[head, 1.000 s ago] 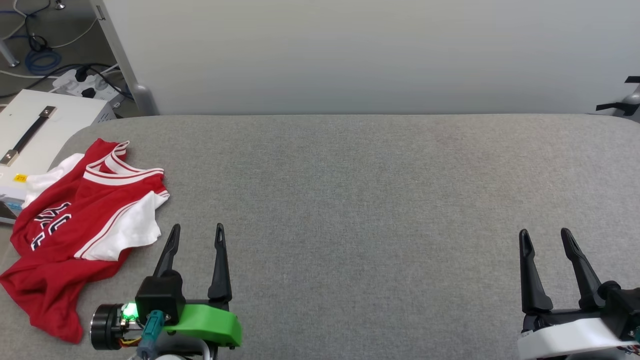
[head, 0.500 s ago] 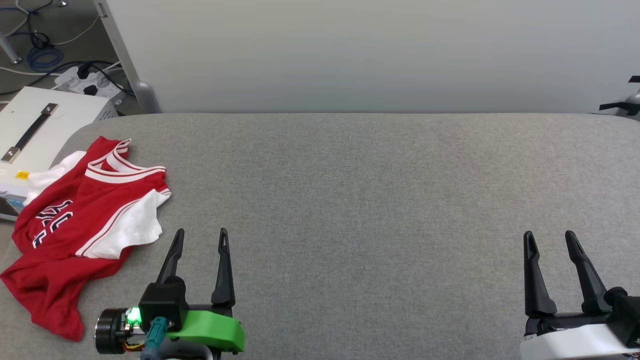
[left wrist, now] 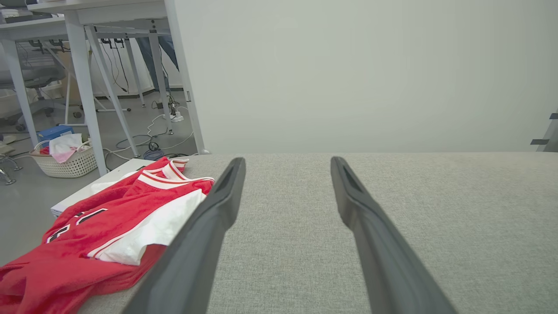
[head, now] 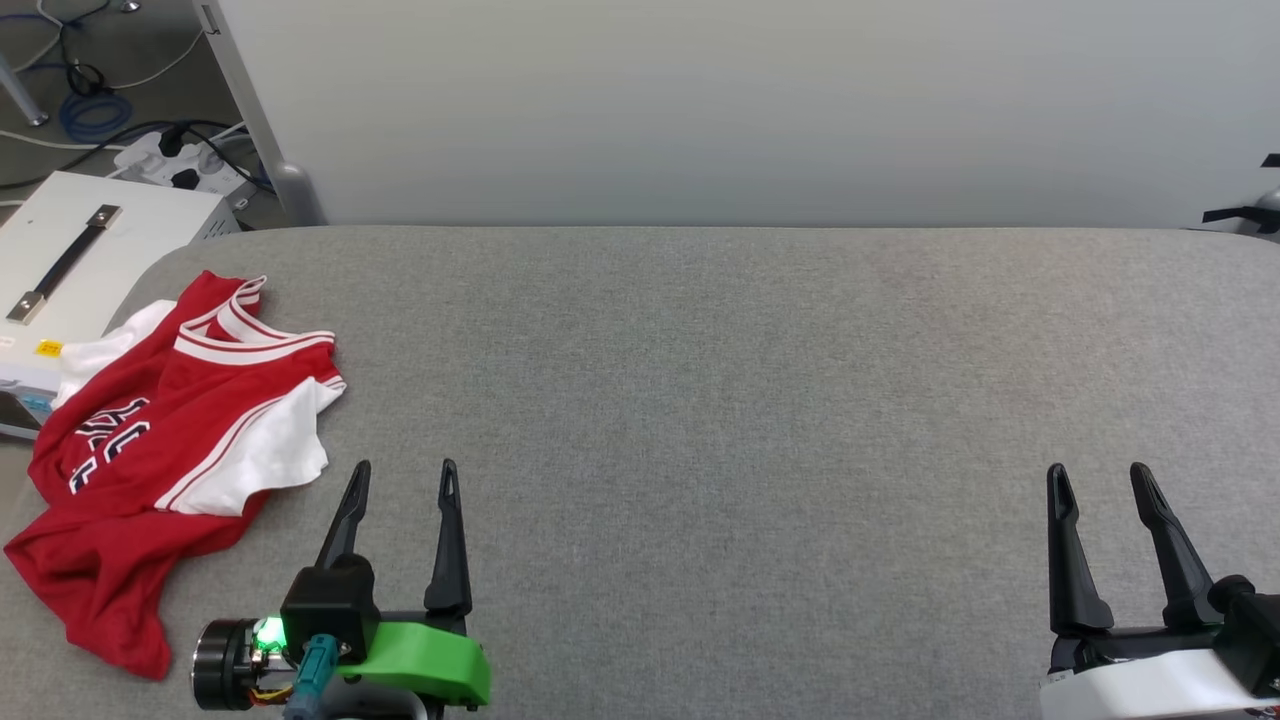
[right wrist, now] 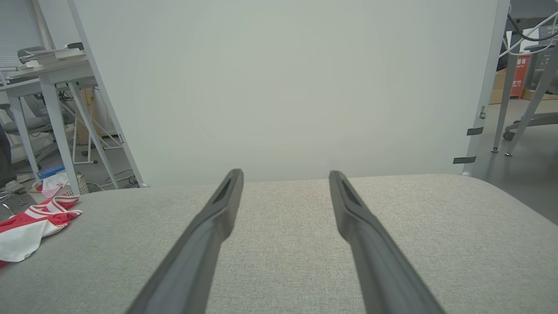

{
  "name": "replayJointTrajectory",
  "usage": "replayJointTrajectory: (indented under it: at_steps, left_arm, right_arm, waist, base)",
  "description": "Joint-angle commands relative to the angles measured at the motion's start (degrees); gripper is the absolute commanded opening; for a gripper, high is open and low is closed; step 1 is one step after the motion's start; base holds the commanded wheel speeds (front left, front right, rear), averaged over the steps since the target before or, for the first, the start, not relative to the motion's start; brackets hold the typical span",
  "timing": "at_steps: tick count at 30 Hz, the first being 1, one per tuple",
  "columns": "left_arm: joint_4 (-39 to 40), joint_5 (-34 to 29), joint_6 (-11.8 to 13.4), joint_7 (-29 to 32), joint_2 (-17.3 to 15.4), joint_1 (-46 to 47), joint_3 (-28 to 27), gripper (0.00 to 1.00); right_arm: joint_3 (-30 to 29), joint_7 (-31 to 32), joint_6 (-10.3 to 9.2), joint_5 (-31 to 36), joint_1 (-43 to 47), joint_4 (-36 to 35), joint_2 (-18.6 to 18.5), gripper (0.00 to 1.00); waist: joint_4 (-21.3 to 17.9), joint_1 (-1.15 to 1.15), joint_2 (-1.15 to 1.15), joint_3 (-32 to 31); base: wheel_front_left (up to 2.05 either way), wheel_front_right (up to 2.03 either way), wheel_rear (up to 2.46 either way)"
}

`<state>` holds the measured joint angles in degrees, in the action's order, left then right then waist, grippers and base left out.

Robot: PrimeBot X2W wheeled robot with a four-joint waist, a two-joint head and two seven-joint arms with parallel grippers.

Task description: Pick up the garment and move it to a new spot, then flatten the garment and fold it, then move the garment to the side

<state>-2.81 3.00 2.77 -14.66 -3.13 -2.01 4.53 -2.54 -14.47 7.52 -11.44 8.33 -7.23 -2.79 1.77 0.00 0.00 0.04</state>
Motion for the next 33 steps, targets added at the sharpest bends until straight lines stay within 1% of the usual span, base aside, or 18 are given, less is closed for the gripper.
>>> replayJointTrajectory:
  at_steps: [1, 8, 14, 26, 33]
  left_arm:
    - [-0.1, 0.2, 0.3, -0.3, 0.2, -0.5, 0.0, 1.00]
    - [-0.2, 0.1, 0.5, -0.3, 0.2, -0.2, -0.1, 1.00]
    - [-0.3, 0.4, 0.6, -0.3, 0.2, 0.6, -0.6, 1.00]
    - [-0.5, 1.6, 1.2, -0.3, 0.2, 1.6, -1.7, 1.00]
    - [-0.6, 3.6, 1.5, -0.3, 0.2, 2.0, -3.2, 1.00]
  right_arm:
    - [0.0, -0.5, -0.03, -0.1, 0.9, -0.3, -0.1, 1.00]
    - [0.0, -0.5, -0.03, 0.0, 0.8, -0.2, -0.1, 1.00]
    - [0.4, -0.5, -0.03, 0.5, 0.5, -0.2, -0.1, 1.00]
    - [0.6, -0.5, -0.03, 1.1, -0.5, -0.2, -0.1, 1.00]
    - [1.0, -0.5, -0.03, 1.5, -1.0, -0.1, -0.1, 1.00]
  waist:
    - [0.0, 0.00, 0.00, 0.0]
    - [0.7, 0.00, 0.00, 0.2]
    - [2.8, 0.00, 0.00, 0.9]
    - [10.4, 0.00, 0.00, 2.9]
    - [15.3, 0.00, 0.00, 3.4]
  base:
    - [0.00, 0.00, 0.00]
    - [0.00, 0.00, 0.00]
    - [0.00, 0.00, 0.00]
    - [0.00, 0.00, 0.00]
    - [0.00, 0.00, 0.00]
